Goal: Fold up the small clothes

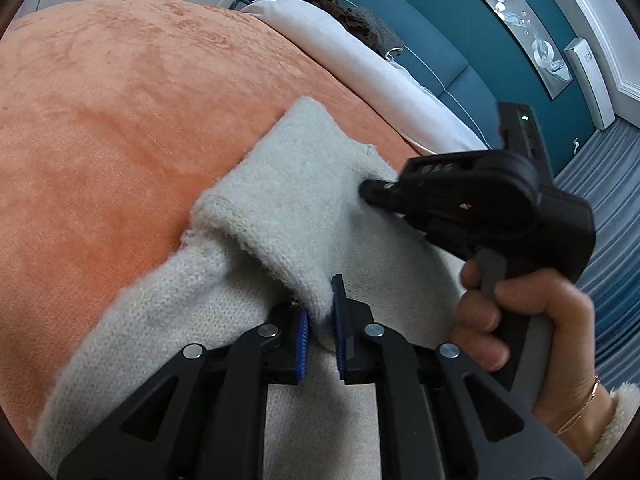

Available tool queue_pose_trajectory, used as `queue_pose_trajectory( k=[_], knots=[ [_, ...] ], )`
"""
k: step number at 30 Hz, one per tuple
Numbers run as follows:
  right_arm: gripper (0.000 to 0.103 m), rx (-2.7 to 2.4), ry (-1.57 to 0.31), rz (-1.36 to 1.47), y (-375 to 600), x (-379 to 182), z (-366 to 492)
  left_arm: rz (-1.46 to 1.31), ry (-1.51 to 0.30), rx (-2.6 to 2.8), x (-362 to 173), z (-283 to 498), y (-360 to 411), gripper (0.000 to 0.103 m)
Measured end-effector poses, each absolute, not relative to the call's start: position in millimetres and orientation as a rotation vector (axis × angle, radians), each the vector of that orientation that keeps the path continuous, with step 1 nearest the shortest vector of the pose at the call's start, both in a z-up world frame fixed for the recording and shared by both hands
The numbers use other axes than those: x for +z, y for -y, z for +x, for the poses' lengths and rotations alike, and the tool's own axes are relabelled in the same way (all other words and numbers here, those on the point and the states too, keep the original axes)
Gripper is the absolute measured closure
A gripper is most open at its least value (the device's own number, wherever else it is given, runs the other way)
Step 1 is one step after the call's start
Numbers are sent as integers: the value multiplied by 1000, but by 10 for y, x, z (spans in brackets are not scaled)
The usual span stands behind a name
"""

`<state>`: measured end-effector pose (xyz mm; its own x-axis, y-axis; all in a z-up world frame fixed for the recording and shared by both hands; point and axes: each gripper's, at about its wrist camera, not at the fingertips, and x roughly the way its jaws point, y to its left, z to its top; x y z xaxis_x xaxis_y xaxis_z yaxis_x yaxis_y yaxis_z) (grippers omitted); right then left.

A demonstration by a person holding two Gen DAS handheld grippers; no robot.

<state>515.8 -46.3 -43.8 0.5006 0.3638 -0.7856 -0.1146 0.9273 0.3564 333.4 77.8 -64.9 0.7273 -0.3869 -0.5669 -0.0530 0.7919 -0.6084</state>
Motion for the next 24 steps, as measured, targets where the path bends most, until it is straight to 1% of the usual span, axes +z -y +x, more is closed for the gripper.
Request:
queue_pose_trajectory(
  k=[1, 3, 5, 6, 7, 8, 9, 10, 13, 15, 16, 17, 18, 19, 22, 24],
  knots=[
    [96, 281, -973, 294, 529, -348, 5117, -646, -742, -201, -649, 3329, -782, 92],
    [91, 244, -901, 314, 775, -183, 4917, -649, -741, -202, -653, 3324, -783, 92],
    [78, 202, -830, 350, 1245, -74, 4527, -648, -741, -202, -655, 3320, -783, 92],
    [62, 141, -800, 338, 1501, -37, 4297, -647, -741, -202, -654, 3317, -782, 92],
    [54, 75, -775, 313, 1715, -17, 4110, -646, -741, -201, -652, 3314, -779, 92],
    [45, -9, -748, 266, 1992, -8, 3889, -645, -742, -200, -652, 3317, -781, 92],
    [39, -63, -744, 242, 2201, -13, 3758, -643, -742, -199, -654, 3315, -777, 92],
    [36, -118, -757, 240, 2450, -52, 3653, -640, -744, -197, -652, 3315, -774, 92],
    [36, -189, -828, 350, 3011, -243, 3594, -636, -754, -191, -627, 3331, -765, 92],
    [36, -180, -877, 430, 3176, -368, 3658, -641, -774, -186, -596, 3355, -769, 92],
    [39, -138, -897, 453, 3172, -407, 3720, -646, -789, -183, -579, 3373, -775, 92],
    [62, -85, -906, 445, 3109, -396, 3780, -651, -814, -175, -538, 3400, -787, 94],
    [97, -51, -916, 418, 3026, -361, 3844, -648, -829, -166, -493, 3419, -800, 95],
    [96, -30, -899, 399, 2957, -258, 3880, -636, -830, -146, -402, 3426, -820, 96],
    [97, 18, -704, 413, 2875, 220, 3707, -579, -808, -118, -144, 3463, -875, 96],
    [98, -12, -654, 403, 2925, 254, 3668, -547, -862, -87, -106, 3559, -909, 96]
  ],
)
